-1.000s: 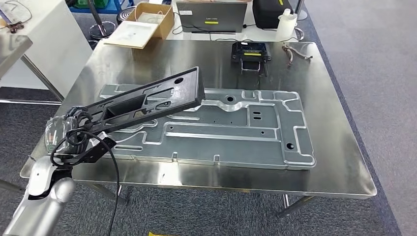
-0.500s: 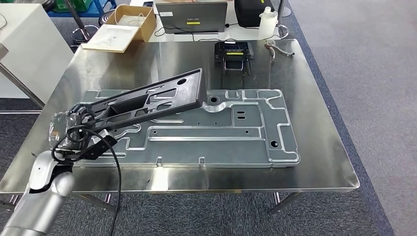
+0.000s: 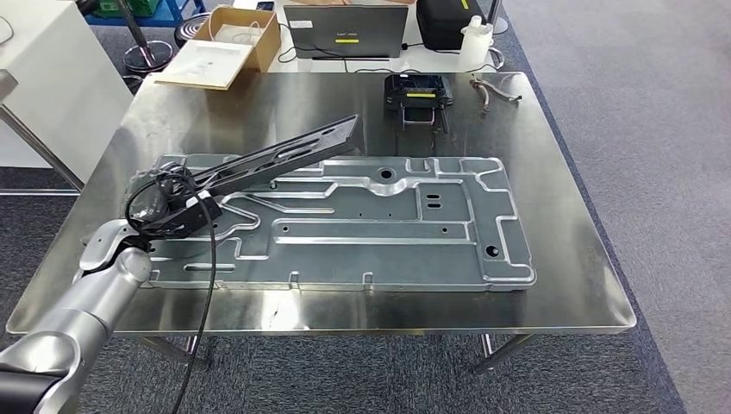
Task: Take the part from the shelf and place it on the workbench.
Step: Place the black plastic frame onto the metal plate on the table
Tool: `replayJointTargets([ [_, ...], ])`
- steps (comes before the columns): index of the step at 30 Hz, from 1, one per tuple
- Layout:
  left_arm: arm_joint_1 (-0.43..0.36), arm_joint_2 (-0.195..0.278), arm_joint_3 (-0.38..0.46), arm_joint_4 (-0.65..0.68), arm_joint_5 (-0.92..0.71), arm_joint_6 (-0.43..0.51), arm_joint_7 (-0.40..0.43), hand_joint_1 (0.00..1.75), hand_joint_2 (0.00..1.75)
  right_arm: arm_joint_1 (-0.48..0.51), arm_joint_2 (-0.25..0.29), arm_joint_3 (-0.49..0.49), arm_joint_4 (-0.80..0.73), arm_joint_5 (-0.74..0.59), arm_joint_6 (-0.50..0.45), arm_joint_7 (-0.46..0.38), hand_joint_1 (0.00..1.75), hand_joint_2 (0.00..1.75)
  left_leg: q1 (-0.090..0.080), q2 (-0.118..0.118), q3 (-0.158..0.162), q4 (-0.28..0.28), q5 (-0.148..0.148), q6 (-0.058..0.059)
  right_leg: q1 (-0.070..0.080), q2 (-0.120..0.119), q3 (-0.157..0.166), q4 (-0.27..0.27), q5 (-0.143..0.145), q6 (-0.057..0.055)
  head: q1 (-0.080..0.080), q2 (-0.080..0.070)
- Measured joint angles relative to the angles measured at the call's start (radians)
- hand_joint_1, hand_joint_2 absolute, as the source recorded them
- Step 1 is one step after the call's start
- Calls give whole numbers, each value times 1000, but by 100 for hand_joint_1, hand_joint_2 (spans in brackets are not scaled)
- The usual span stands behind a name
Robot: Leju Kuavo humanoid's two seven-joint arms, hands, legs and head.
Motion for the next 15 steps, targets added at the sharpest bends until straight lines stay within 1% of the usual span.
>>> replayJointTargets([
  [3,-14,-5,-6,28,0,1,-1,175,175,0,0,0,0,0,0,0,0,0,0,0,0,0,0,0,-1,-1,0,0,0,3,0,0],
  [10,-30,-11,-20,62,-6,-2,-1,175,175,0,0,1,0,3,0,0,0,0,1,0,0,0,0,0,-1,-1,0,0,0,3,0,0],
  [15,-61,-20,-43,117,-22,-24,-2,175,175,1,0,10,0,11,1,6,0,0,1,0,1,0,0,0,-1,-1,0,2,0,3,0,0],
])
